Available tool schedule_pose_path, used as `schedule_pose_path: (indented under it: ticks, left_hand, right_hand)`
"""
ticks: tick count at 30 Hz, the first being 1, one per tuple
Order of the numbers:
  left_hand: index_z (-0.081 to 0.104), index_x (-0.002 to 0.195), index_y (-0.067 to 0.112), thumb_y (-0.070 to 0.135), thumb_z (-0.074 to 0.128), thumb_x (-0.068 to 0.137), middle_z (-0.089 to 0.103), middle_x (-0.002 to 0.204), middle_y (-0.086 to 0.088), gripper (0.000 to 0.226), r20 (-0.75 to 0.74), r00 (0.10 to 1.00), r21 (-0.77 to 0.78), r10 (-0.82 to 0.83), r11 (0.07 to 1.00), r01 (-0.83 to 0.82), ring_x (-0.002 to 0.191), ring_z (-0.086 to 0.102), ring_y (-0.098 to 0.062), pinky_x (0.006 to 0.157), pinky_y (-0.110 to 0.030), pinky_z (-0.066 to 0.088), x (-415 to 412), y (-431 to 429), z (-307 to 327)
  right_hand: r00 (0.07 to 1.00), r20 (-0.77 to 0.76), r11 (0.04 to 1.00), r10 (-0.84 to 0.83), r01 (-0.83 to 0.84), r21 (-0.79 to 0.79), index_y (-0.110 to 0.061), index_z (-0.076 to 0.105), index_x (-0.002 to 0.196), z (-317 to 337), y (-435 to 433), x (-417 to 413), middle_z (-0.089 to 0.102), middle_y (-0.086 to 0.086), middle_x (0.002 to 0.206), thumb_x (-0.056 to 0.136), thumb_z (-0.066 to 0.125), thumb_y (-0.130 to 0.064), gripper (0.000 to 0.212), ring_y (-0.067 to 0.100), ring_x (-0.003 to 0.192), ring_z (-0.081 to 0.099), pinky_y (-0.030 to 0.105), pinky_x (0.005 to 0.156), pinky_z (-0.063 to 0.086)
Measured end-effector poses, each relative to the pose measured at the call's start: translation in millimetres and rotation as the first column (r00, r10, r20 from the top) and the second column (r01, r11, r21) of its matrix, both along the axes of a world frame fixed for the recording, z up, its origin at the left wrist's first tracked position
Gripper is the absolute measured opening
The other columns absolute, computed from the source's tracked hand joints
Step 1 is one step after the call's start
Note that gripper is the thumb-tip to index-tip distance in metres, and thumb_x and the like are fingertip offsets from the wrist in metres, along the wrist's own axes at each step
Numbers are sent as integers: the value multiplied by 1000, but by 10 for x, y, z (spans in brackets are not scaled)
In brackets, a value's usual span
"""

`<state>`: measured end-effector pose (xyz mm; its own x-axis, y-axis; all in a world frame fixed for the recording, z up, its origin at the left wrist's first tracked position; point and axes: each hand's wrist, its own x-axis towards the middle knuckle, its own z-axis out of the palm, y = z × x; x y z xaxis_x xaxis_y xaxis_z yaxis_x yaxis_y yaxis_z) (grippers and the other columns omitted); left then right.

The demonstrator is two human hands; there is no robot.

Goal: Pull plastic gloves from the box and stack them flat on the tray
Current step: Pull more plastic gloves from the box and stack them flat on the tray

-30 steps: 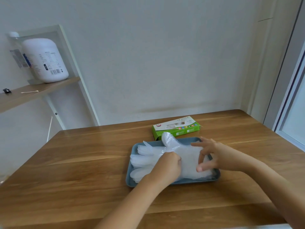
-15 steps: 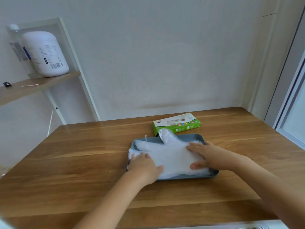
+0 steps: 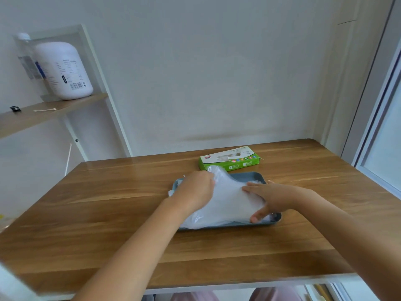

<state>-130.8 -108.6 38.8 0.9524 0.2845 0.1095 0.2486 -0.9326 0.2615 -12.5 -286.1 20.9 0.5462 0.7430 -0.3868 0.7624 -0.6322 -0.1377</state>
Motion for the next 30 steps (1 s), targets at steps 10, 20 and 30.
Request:
schedule_pose_path:
  ticks: [10,20,30]
  left_hand:
    - [-4,155,24,67,28,93,-13,162,0,82,-316,946,-31,-73,997,66,149,-11,-15,119,-42,-8,49,229,-686]
    - [-3,155,20,76,54,76,1,163,-6,112,-600,800,136,25,988,71,150,3,-21,119,-42,-6,-133,530,-243]
    - [37,147,24,47,53,94,38,152,5,60,-86,993,-173,-76,983,60,137,38,-14,100,-23,32,507,900,50]
  right_hand:
    - [1000,25,999,2,-1,-42,-25,2,153,86,1,-64,0,-3,161,84,62,-53,96,25,147,3,45,117,4]
    - [1000,16,996,-15,16,-88,-34,5,152,10,58,160,6,-10,160,70,72,-59,108,29,147,-1,51,117,6]
    - [947,-45,714,-318,271,645,-23,68,111,82,249,1010,68,-8,106,87,66,-33,26,8,95,60,20,79,41]
